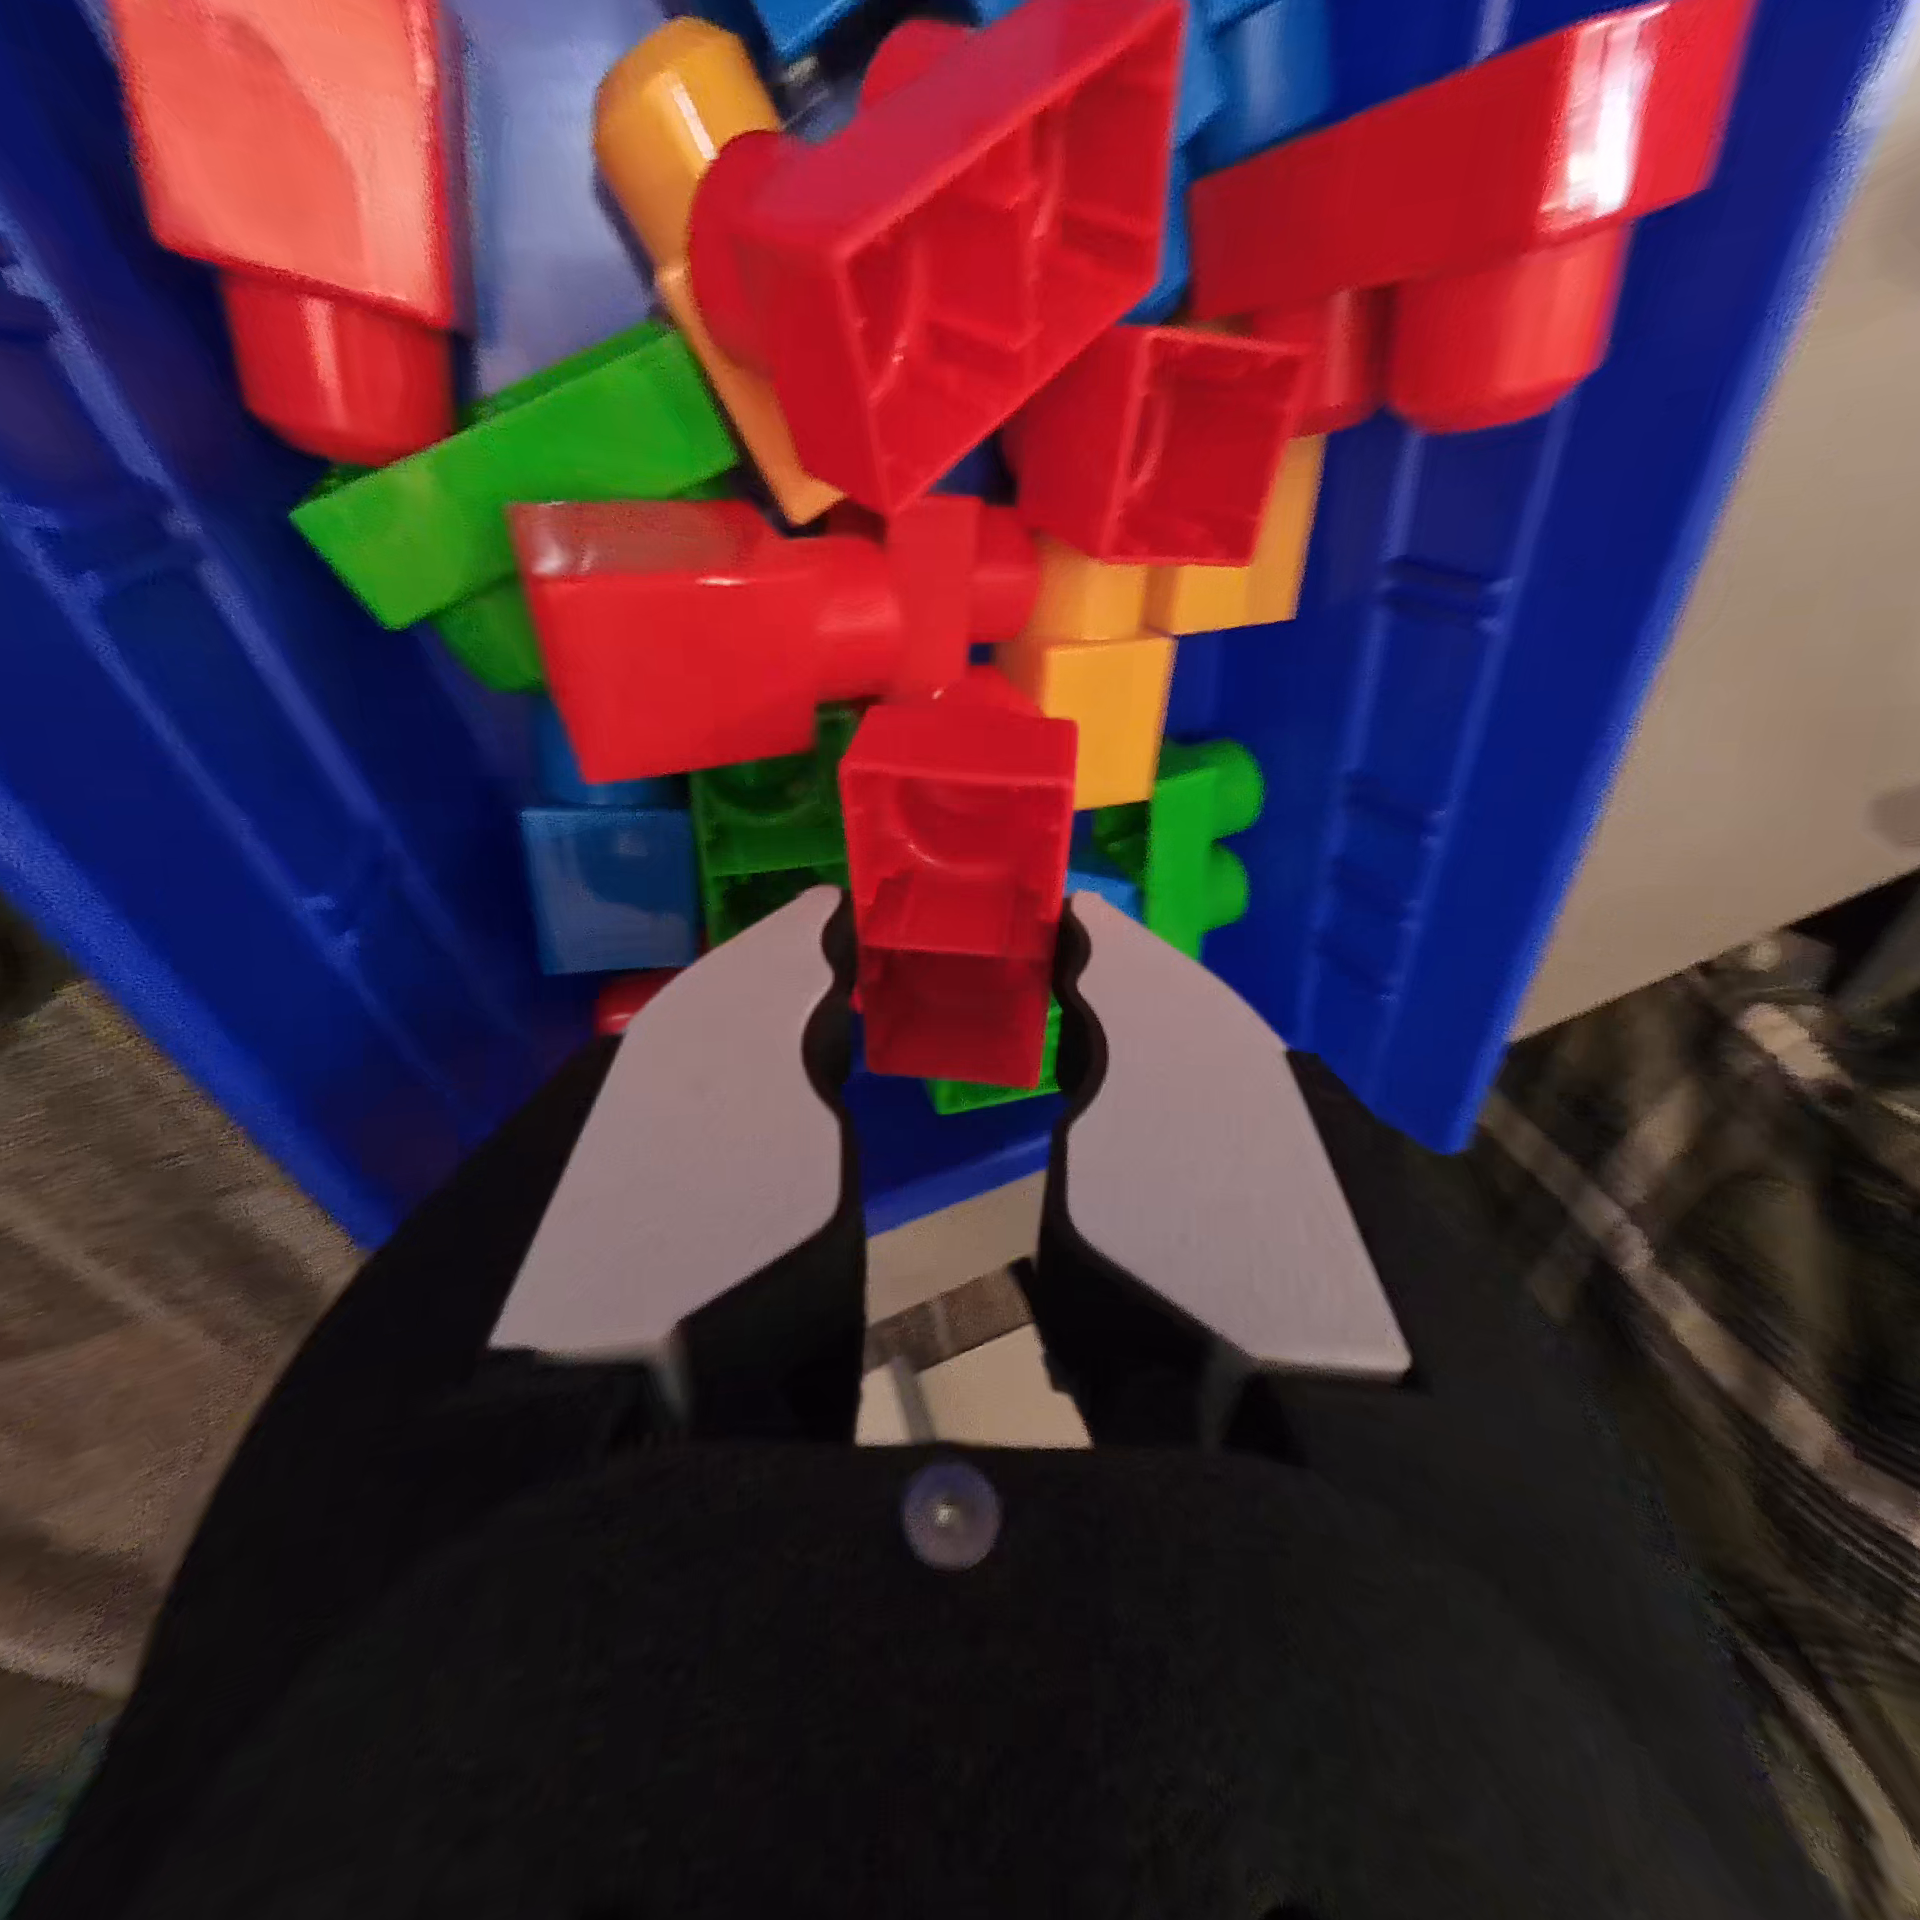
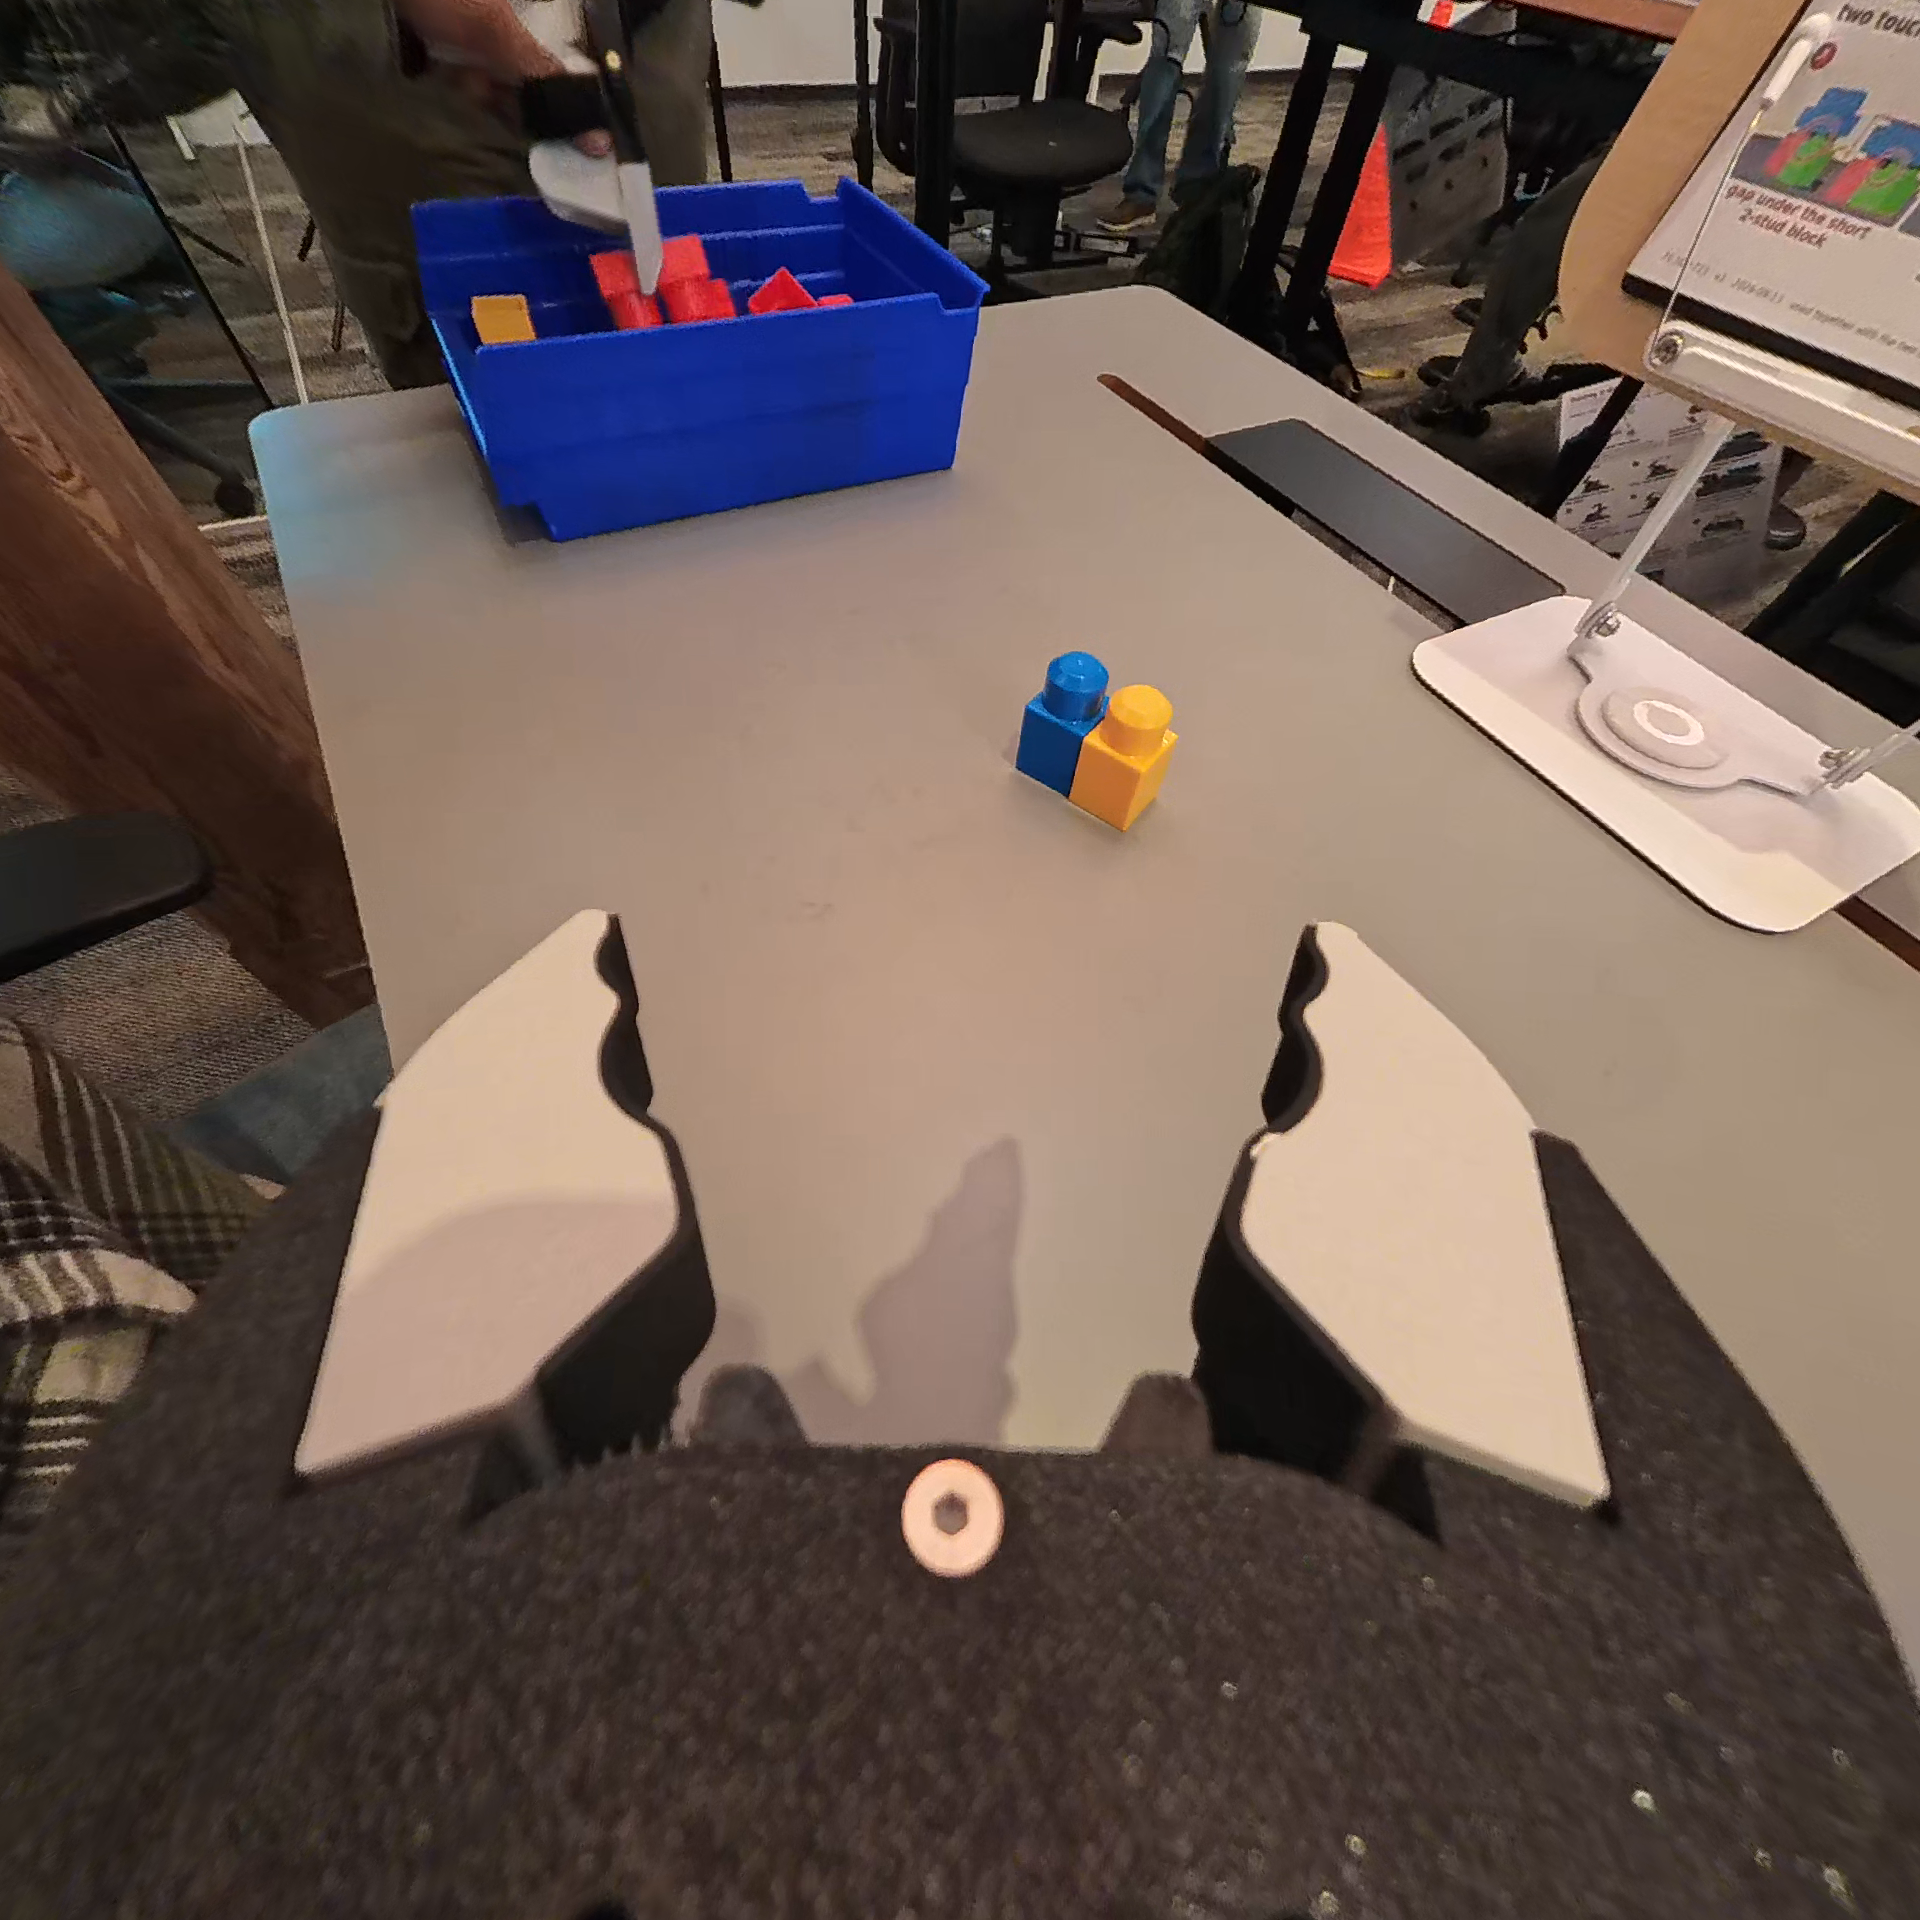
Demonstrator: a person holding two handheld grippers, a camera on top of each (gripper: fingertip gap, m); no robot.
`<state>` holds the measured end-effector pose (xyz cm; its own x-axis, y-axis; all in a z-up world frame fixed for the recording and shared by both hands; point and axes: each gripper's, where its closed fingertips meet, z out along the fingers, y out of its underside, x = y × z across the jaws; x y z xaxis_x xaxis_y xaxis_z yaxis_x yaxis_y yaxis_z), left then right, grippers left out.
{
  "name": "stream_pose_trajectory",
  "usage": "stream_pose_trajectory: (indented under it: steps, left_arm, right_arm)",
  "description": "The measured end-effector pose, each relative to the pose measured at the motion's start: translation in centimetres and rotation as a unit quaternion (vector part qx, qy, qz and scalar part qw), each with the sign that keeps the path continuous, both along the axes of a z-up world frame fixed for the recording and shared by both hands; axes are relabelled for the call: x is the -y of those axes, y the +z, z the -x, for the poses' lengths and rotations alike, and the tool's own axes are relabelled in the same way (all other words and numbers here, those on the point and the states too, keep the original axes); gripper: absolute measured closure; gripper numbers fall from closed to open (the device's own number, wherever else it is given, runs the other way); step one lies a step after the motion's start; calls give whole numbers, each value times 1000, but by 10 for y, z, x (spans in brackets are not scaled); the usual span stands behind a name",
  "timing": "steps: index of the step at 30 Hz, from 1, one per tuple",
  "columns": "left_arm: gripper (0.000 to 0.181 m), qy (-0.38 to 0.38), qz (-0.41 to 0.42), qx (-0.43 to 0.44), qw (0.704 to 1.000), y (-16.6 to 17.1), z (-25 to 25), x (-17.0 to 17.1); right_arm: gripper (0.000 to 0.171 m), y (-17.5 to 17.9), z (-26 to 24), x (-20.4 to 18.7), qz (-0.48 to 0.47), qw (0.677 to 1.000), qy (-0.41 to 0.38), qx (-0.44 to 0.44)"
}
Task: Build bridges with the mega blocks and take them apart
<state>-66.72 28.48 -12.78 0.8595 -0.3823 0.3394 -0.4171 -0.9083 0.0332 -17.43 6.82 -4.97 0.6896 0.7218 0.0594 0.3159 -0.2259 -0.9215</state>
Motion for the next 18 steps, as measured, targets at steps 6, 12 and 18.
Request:
stream_pose_trajectory:
  steps: [6,12,18]
  left_arm:
    - [145,24,77,129,988,13,-43,27]
    - [145,12,138,109,984,-12,-47,49]
    - [121,19,110,46,993,-24,-29,37]
  right_arm:
    - [55,3,-3,4,-6,1000,0,-3]
    - [55,7,-2,7,-12,1000,2,-3]
    - [55,10,-7,10,-17,1000,-2,-6]
